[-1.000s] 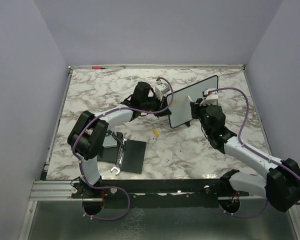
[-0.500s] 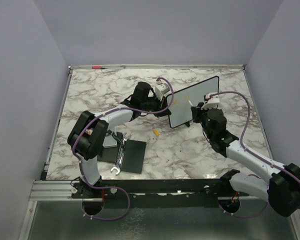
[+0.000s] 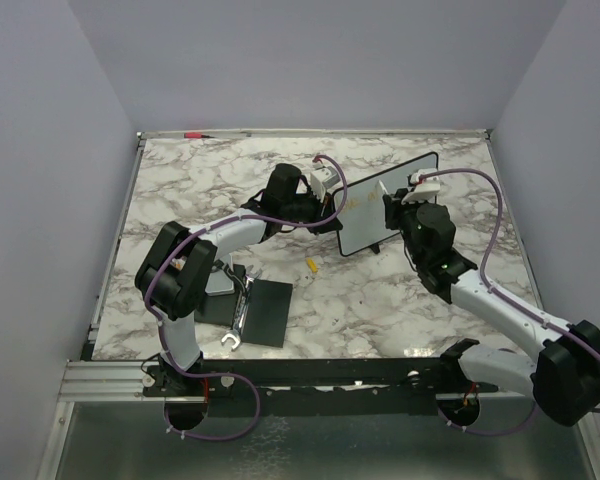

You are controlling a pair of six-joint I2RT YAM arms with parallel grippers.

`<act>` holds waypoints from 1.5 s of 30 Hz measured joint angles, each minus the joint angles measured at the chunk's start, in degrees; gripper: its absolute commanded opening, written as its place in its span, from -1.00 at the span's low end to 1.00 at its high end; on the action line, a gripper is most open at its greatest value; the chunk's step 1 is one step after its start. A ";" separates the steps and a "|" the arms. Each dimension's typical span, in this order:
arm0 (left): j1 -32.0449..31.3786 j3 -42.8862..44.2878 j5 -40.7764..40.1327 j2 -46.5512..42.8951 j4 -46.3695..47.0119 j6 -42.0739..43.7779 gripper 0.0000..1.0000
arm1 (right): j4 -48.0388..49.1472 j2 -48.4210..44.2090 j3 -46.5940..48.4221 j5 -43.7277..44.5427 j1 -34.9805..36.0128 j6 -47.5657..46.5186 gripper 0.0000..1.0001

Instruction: Write a sentence on the whiteboard

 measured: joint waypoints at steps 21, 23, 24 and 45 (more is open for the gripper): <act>0.02 0.00 0.00 0.00 0.00 -0.07 -1.00 | 1.36 2.38 -0.48 0.72 -0.09 0.09 -0.99; 0.02 0.00 0.00 0.00 0.00 -0.07 -1.00 | 1.36 2.32 -1.18 0.72 -0.09 0.55 -0.99; 0.02 0.00 0.00 0.00 0.00 -0.07 -1.00 | 1.31 2.23 -1.70 0.72 -0.09 0.92 -0.99; 0.00 0.00 0.04 0.00 -0.02 0.00 -1.00 | -1.03 -0.96 -4.90 1.36 -0.11 3.06 -0.99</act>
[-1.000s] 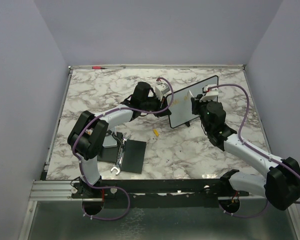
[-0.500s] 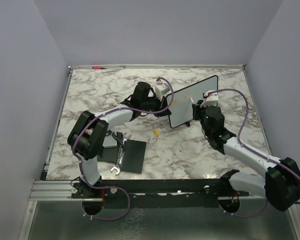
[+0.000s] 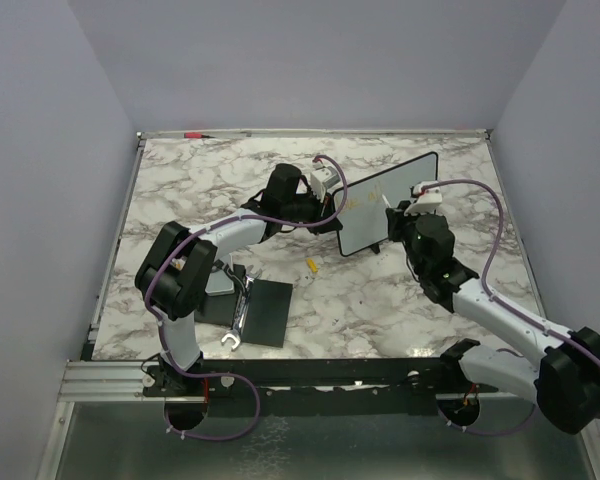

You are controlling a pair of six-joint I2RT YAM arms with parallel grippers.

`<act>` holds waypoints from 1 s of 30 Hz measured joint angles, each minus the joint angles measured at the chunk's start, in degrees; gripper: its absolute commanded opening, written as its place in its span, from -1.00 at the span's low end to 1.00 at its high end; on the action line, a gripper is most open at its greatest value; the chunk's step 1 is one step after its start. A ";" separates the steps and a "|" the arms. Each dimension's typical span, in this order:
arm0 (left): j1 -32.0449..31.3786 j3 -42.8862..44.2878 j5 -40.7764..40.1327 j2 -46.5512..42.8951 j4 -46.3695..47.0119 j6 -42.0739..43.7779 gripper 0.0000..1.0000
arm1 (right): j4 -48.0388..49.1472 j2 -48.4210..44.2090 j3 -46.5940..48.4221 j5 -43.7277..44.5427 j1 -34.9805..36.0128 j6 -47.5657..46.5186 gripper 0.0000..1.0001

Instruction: Write a sentence on the whiteboard

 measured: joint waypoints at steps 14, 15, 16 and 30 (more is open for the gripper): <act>0.00 0.87 -0.07 0.00 -1.92 0.52 -1.00 | -6.16 -9.60 0.92 1.51 -5.11 -1.25 -0.99; 0.00 0.94 -0.07 0.00 -2.14 0.66 -1.00 | -6.60 -9.62 0.92 -0.22 -7.54 -0.96 -0.99; 0.00 0.98 -0.07 0.00 -2.27 0.87 -1.00 | -7.02 -9.66 0.92 -1.95 -10.12 -0.50 -0.99; 0.13 1.99 0.35 0.00 -4.79 2.10 -1.00 | -4.09 -7.34 0.90 -31.43 -25.86 4.59 -0.99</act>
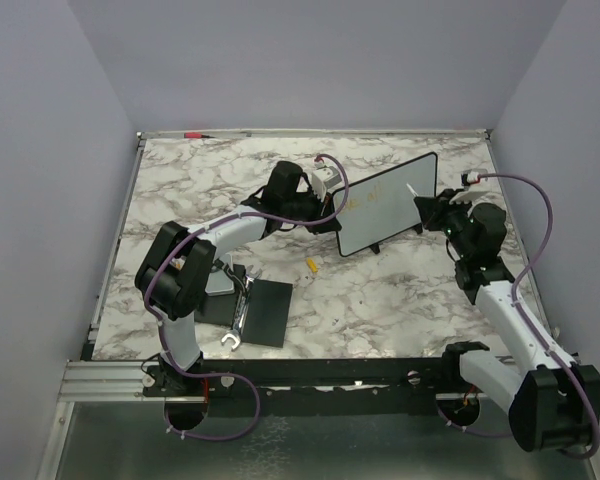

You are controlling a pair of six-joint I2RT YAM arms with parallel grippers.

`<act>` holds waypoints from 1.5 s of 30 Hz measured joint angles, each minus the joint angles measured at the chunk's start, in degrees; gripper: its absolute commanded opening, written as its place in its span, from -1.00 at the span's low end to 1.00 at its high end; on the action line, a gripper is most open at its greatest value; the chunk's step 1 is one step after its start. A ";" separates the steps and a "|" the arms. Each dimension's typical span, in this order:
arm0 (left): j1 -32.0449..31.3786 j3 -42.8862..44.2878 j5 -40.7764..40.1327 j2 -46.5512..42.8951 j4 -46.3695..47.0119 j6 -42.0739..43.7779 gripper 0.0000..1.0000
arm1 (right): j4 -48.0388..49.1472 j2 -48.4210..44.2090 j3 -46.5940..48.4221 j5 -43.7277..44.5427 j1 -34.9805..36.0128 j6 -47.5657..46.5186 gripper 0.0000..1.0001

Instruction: Write a sentence on the whiteboard

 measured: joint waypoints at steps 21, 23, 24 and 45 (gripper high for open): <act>0.70 1.77 1.77 0.09 -4.46 2.82 -1.00 | 5.53 7.82 0.00 -8.74 -0.02 -0.07 -0.99; 0.72 1.77 1.92 0.15 -4.44 2.86 -1.00 | 5.92 8.50 0.00 -8.76 -0.02 -0.07 -0.99; 0.76 1.81 1.97 0.22 -4.44 2.89 -1.00 | 6.05 8.76 0.00 -8.79 -0.02 -0.07 -0.99; 1.03 2.40 2.62 0.79 -4.61 2.89 -1.00 | 8.09 11.56 0.00 -10.88 -0.02 -1.18 -0.99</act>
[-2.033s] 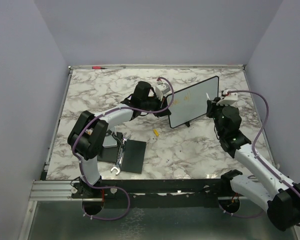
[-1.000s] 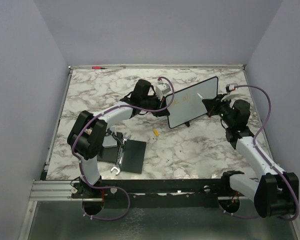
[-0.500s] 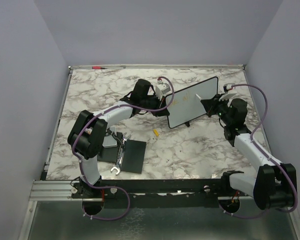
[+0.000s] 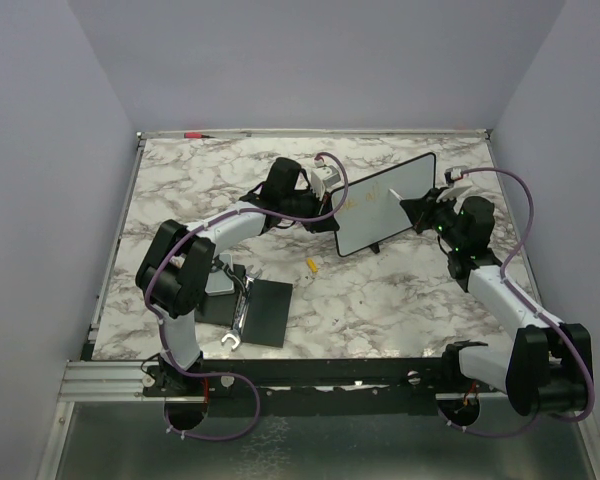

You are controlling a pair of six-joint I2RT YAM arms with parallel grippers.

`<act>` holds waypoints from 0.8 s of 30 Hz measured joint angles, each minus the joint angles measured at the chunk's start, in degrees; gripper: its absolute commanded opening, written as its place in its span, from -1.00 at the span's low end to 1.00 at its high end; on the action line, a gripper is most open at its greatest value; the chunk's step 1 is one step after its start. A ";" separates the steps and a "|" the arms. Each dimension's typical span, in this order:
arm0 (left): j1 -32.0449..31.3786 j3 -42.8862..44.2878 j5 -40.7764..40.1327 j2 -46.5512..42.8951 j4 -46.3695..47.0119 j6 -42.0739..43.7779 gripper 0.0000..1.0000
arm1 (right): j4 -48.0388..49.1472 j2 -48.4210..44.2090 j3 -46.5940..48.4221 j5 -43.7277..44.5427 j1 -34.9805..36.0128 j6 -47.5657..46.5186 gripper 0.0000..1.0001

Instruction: Write a sentence on the whiteboard

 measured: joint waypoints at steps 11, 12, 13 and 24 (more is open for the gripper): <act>0.00 0.00 0.04 0.00 0.00 -0.02 -1.00 | -0.35 0.44 0.04 -1.03 0.00 -0.48 -0.99; 0.00 0.00 0.07 0.00 0.00 -0.02 -1.00 | -0.52 0.44 0.04 -1.01 0.00 -0.50 -0.99; 0.00 0.02 0.07 0.00 -0.02 -0.02 -1.00 | -0.70 0.44 0.09 -0.92 0.00 -0.52 -0.99; 0.00 0.02 0.11 0.00 0.00 -0.07 -1.00 | -2.23 0.44 0.70 2.29 0.00 -1.07 -0.99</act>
